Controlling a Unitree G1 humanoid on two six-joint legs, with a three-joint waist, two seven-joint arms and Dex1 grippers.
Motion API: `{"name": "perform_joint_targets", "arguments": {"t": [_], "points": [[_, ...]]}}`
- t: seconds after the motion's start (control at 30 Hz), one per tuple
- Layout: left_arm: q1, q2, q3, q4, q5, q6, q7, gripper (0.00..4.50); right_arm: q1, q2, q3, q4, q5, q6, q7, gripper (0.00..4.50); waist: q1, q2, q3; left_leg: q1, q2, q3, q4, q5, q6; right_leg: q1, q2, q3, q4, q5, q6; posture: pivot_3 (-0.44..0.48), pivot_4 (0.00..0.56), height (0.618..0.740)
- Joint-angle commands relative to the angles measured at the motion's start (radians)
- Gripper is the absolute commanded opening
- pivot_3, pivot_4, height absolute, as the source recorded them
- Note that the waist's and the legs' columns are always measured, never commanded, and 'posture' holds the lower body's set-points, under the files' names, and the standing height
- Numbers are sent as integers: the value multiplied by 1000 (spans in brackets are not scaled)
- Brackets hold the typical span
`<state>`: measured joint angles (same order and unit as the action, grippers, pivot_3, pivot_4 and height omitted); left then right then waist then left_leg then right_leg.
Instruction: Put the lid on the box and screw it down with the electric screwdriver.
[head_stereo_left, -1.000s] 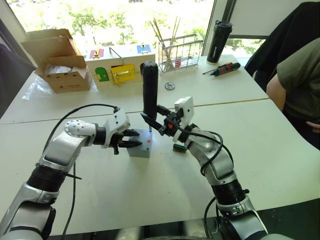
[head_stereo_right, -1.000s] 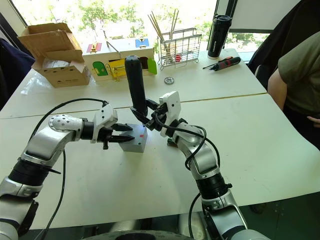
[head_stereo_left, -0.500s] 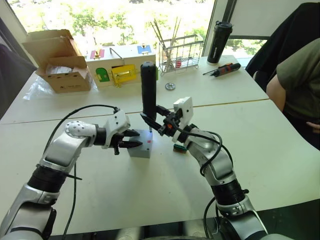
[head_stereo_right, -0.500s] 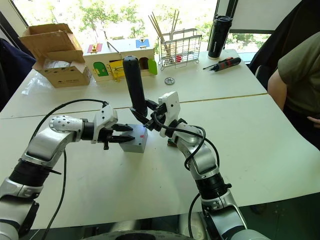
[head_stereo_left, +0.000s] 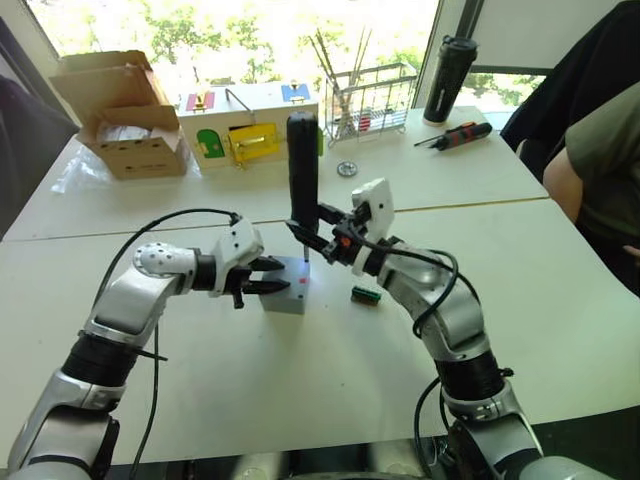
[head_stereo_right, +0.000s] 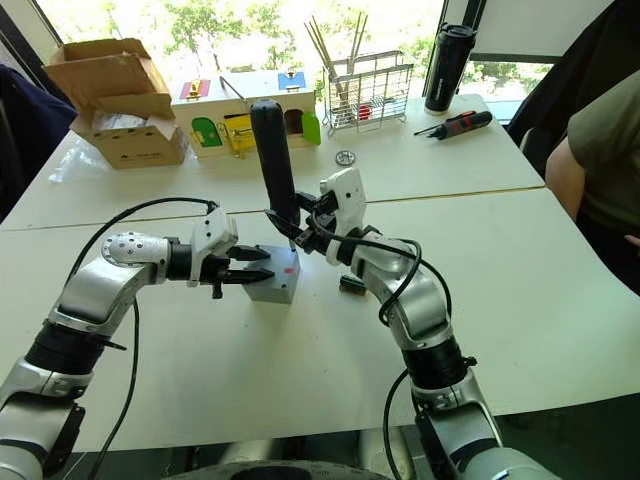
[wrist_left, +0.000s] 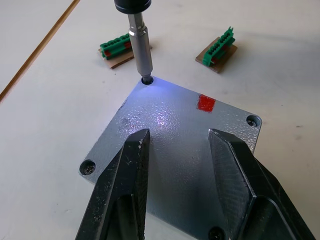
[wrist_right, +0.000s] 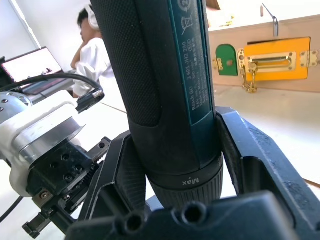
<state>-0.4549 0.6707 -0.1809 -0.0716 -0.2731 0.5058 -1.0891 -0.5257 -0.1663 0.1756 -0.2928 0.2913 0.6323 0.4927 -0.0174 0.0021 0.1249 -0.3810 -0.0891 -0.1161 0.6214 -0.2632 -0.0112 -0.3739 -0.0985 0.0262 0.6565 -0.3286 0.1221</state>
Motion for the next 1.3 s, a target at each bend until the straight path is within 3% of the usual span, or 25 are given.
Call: {"name": "perform_joint_targets", "arguments": {"t": [0.03,0.1,0.3,0.43,0.53,0.63,0.83,0.97,1.07,1.3], "points": [[26,-2,-29,28,19,16,5,1874,-105,-15,-85,-158,105,104,-7,1760,3,1,1,-3,0,0,1,1,-1,-2,0,0,0,0,0,0,150,740],[27,-7,-22,27,14,16,7,1874,-156,-16,-146,-187,175,178,-25,1760,3,0,1,-11,0,-1,4,3,-6,-9,0,-1,2,0,0,0,150,740],[15,-22,18,2,-26,42,16,1874,-240,-30,-251,-179,278,284,-80,1760,4,0,2,-12,0,-1,4,2,-3,-11,-1,-1,5,0,0,0,150,740],[-48,-64,113,-46,-155,137,38,1874,-328,-55,-353,-110,296,437,-208,1760,4,-2,7,-14,-1,0,5,3,-4,-14,-2,-1,7,0,0,0,150,740],[-84,-33,138,-107,-209,189,13,1874,-434,-159,-485,-54,399,635,-199,1760,3,-4,14,-30,-1,-2,11,8,-12,-25,-1,-2,11,1,0,0,150,740],[-99,21,108,-177,-214,187,-31,1874,-496,-381,-493,38,384,750,-146,1760,2,-3,21,-32,-2,-1,9,8,-12,-26,-4,-3,9,1,0,0,150,740],[-96,42,41,-300,-236,181,-75,1874,-450,-782,-342,323,362,972,4,1760,1,-4,28,-32,-2,2,9,6,-9,-24,-5,-3,6,1,0,0,150,740],[-81,7,-3,-332,-233,170,-54,1874,-385,-966,-120,467,357,950,191,1760,-2,-1,31,-32,-1,4,11,4,-5,-24,-4,-2,7,1,0,0,150,740],[-62,-3,-25,-334,-217,154,-42,1874,-374,-1010,16,518,335,889,314,1760,-15,2,33,-31,-1,7,11,3,-4,-25,-4,-1,8,1,0,0,150,740],[-9,-2,-43,-384,-225,168,-9,1874,-440,-940,161,715,239,805,447,1760,-22,0,35,-31,-1,7,11,5,-6,-25,-3,-1,8,1,0,0,150,740]]}}
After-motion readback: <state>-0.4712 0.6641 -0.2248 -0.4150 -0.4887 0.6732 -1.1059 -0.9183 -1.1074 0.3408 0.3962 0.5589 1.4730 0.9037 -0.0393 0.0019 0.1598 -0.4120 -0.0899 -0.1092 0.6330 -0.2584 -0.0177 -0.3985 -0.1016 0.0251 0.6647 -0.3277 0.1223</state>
